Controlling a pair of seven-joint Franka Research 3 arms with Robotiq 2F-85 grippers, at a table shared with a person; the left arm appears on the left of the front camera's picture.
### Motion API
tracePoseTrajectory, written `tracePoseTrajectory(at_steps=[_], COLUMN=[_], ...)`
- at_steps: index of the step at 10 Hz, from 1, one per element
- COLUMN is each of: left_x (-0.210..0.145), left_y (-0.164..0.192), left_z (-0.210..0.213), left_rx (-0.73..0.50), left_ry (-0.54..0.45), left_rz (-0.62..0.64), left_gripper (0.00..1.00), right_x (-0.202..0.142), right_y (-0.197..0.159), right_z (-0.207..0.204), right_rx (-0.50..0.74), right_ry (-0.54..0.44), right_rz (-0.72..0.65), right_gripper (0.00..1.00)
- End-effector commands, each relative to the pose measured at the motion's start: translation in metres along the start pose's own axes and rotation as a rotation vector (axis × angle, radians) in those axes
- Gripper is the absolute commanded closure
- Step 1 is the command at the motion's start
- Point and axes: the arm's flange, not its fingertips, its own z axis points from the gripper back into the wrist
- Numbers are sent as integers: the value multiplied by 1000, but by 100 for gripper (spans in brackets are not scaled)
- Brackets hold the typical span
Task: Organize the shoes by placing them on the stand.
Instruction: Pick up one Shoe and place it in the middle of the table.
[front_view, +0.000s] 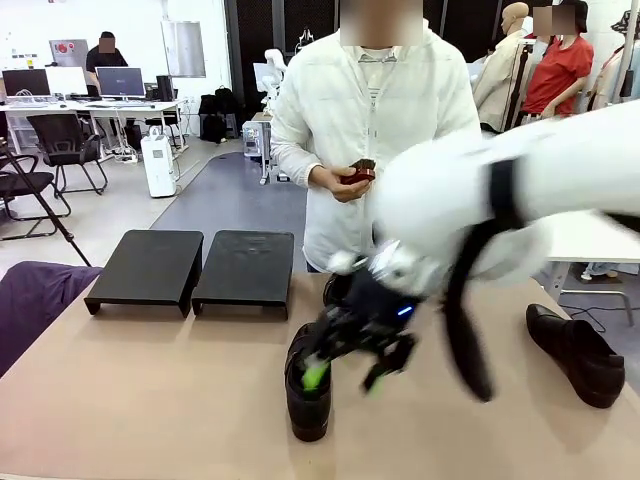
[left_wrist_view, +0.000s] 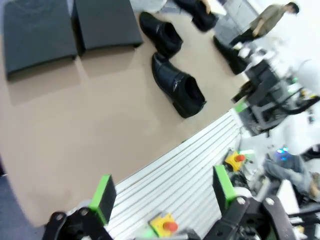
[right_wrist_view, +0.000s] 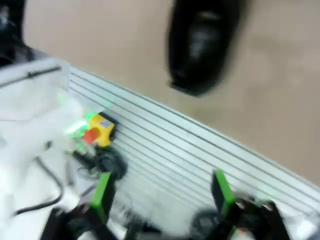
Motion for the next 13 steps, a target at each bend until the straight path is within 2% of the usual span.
tracePoseTrajectory(at_steps=[1,4,6,7,9,11,12,13], left_x=[-2,-2,-2,-2,-2,-2,-2,-2], left_y=[0,0,0,0,0,0,0,0], left_z=[-1,-1,-1,-1,-1,-1,-1,-1], left_rx=[-16,-16,-16,-16,-16,-16,-16,-16], left_ry=[-9,-9,-9,-9,-9,-9,-9,-9], left_rz=[-15,-15,-15,-15,-15,-15,-15,-15], left_gripper=[0,0,0,0,0,0,0,0], right_x=[48,19,-40,-79,-154,-194,-204,-209], right_y=[-4,-42,-79,-103,-156,-213,-233,-255], right_z=[9,52,141,192,267,305,313,317], right_rx=[-35,-22,13,23,56,98,109,188], right_ry=[32,5,-59,-147,-340,-455,-516,-603], right_rz=[66,-32,-114,-199,-301,-392,-442,-480], right_gripper=[0,0,0,0,0,0,0,0])
